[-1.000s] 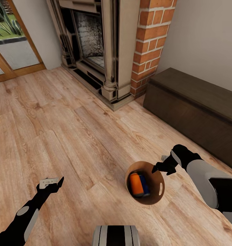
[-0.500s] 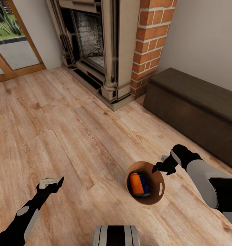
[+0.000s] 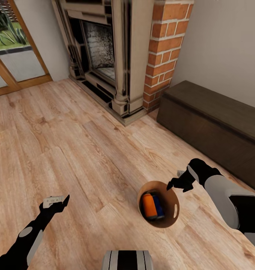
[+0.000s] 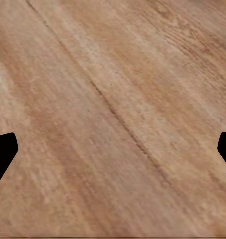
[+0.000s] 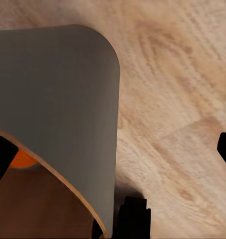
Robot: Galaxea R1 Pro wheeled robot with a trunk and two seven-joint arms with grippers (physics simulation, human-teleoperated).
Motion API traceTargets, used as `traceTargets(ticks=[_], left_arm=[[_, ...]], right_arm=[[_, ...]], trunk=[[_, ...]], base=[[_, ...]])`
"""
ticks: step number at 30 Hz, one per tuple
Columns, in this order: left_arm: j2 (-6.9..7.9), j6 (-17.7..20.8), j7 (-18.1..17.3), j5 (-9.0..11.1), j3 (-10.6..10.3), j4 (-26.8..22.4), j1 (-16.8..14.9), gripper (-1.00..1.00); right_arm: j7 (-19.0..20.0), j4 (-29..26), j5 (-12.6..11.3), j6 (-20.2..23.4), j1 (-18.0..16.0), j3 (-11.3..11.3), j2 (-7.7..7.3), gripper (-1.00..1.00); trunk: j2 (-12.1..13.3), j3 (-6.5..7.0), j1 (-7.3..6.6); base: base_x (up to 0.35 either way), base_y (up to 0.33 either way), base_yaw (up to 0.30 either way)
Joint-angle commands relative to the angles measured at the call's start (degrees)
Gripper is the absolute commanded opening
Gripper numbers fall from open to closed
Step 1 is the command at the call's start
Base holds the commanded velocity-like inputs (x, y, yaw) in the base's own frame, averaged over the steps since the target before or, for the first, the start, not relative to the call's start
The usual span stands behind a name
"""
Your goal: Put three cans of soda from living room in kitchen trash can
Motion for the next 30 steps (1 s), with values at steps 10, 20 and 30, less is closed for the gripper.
traceTargets(ticks=[10,20,30], left_arm=[[0.0,0.04,1.88,0.15,-0.77,5.04,-0.03,1.0],[-0.08,0.24,4.25,-0.12,-1.03,10.66,-0.22,1.0],[-0.14,0.07,8.92,0.13,-6.83,15.76,-0.53,1.0]], right_arm=[[-0.64,-0.36,0.1,0.0,0.47,0.02,0.38,1.0],[-3.38,-0.72,0.11,0.0,1.21,-0.01,-0.07,1.0],[-3.76,-1.86,0.11,-1.65,4.31,-0.02,-0.13,1.0]], trunk=[[4.03,1.8,-2.2],[8.04,3.6,-4.4],[12.05,5.39,-6.59]], base=[[0.0,0.0,0.0],[0.0,0.0,0.0],[0.0,0.0,0.0]])
